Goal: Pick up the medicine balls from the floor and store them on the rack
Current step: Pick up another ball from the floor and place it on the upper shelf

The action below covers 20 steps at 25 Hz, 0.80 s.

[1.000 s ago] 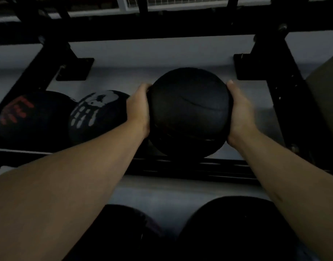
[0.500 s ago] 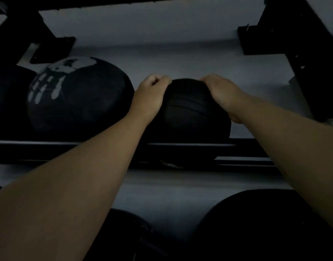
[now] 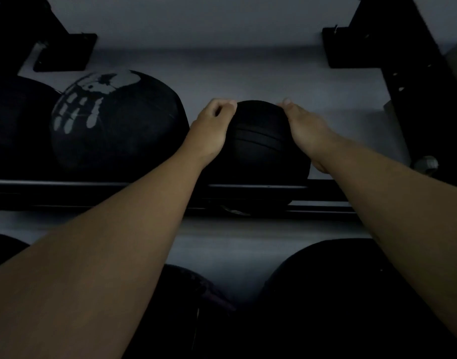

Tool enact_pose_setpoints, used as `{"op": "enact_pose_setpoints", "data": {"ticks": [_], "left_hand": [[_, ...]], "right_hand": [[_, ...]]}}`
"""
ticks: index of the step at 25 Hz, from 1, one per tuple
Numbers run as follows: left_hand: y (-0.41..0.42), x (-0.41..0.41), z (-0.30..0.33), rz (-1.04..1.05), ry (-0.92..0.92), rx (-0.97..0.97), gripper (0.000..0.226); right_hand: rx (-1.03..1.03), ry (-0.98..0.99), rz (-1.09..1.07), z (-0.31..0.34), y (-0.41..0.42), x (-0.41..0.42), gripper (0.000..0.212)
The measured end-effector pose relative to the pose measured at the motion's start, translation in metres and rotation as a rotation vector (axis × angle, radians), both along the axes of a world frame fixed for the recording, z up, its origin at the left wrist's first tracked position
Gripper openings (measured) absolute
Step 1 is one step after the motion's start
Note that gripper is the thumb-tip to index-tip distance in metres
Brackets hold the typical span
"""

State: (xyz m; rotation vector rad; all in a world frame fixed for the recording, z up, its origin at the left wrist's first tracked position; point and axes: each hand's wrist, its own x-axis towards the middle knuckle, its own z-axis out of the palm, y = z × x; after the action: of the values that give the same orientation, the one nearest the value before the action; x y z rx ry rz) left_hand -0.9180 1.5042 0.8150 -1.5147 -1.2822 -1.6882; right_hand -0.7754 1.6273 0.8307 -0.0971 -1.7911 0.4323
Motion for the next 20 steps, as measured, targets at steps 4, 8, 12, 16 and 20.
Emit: {"op": "enact_pose_setpoints", "data": {"ticks": [4,8,12,16,20], "left_hand": [[-0.014,0.009,-0.006,0.116,0.038,-0.159,0.056],[-0.045,0.017,-0.02,0.206,0.087,-0.31,0.06],[-0.075,0.018,-0.034,0.17,0.09,-0.336,0.06],[-0.096,0.031,-0.044,0.219,0.125,-0.364,0.05],[-0.109,0.049,-0.059,0.243,0.116,-0.416,0.046]], "right_hand": [[-0.034,-0.029,-0.104,-0.011,-0.017,0.003,0.06],[0.026,-0.066,-0.265,-0.023,-0.035,0.011,0.056],[0.136,-0.153,-0.409,-0.028,-0.057,0.029,0.05],[0.176,-0.257,-0.482,-0.039,-0.088,0.044,0.051],[0.176,-0.301,-0.507,-0.053,-0.112,0.058,0.045]]}}
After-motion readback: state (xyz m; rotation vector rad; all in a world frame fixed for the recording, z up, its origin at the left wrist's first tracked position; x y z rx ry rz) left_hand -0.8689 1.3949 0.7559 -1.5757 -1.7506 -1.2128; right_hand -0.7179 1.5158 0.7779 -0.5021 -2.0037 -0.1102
